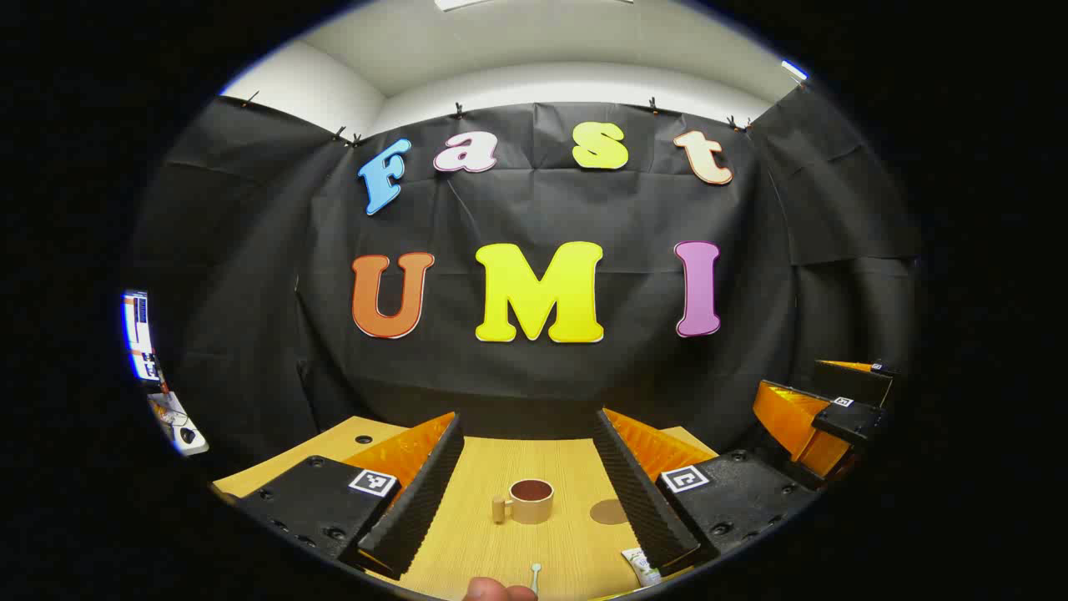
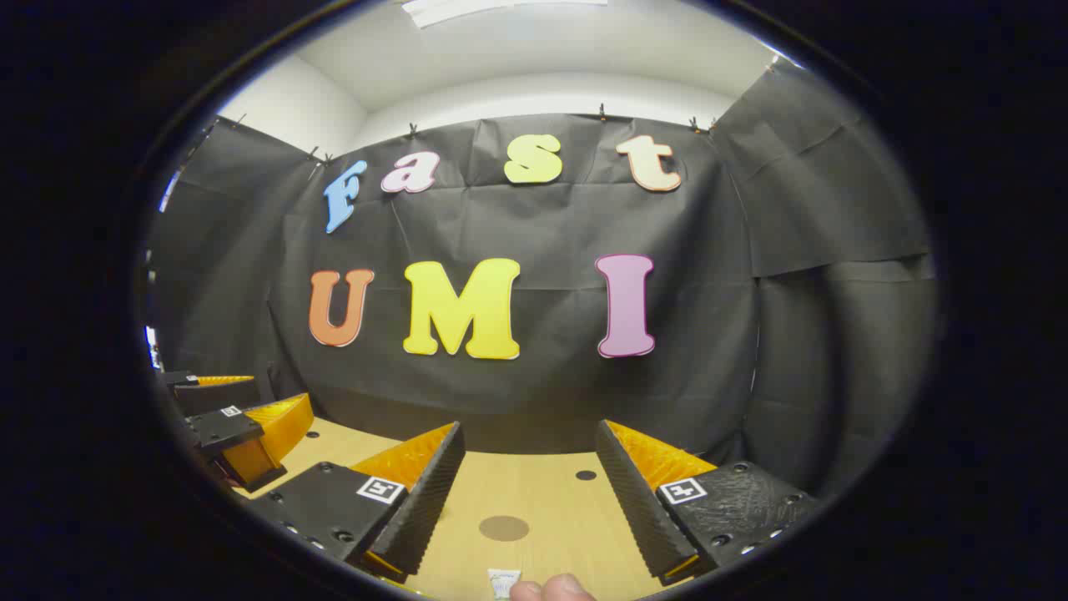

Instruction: Put the toothbrush and toothpaste on the desktop into the cup, then pick up the cup and place it on the coaster on the desktop.

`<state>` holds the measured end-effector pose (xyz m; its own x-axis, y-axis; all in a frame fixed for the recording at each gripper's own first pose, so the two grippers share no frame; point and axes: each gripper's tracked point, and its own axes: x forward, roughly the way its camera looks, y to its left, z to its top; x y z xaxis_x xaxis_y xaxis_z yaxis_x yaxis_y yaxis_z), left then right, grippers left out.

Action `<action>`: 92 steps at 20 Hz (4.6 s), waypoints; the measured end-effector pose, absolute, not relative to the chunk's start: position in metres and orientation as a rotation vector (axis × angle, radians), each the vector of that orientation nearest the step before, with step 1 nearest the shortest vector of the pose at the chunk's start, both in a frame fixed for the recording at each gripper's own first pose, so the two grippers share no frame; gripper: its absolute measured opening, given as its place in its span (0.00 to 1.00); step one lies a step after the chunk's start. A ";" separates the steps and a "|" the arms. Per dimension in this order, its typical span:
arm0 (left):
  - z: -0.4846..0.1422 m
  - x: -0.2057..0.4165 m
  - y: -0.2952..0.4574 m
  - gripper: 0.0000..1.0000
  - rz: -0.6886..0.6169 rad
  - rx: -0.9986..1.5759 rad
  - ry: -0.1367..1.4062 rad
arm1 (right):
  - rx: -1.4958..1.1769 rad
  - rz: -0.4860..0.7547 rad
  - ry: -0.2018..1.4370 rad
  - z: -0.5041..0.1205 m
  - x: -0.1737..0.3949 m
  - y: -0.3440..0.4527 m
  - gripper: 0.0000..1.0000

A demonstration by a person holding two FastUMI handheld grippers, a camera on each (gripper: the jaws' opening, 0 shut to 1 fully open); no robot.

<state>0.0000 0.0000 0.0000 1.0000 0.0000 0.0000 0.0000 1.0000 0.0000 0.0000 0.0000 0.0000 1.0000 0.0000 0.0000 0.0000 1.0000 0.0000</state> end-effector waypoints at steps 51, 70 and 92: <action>-0.321 -0.048 -0.005 1.00 -0.118 -0.016 0.971 | -0.062 0.085 0.797 -0.244 -0.037 0.005 0.95; -0.366 -0.052 -0.016 0.62 -0.090 0.023 1.162 | -0.074 0.061 0.997 -0.320 -0.035 0.014 0.98; -0.339 -0.045 -0.007 0.08 -0.061 -0.064 1.148 | -0.012 0.049 1.235 -0.377 -0.035 0.031 0.47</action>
<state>-0.0445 -0.0071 -0.3389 0.4092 -0.0811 -0.9088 0.0156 0.9965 -0.0819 -0.0354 0.0308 -0.3775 0.3284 0.0312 -0.9440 -0.0439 0.9989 0.0177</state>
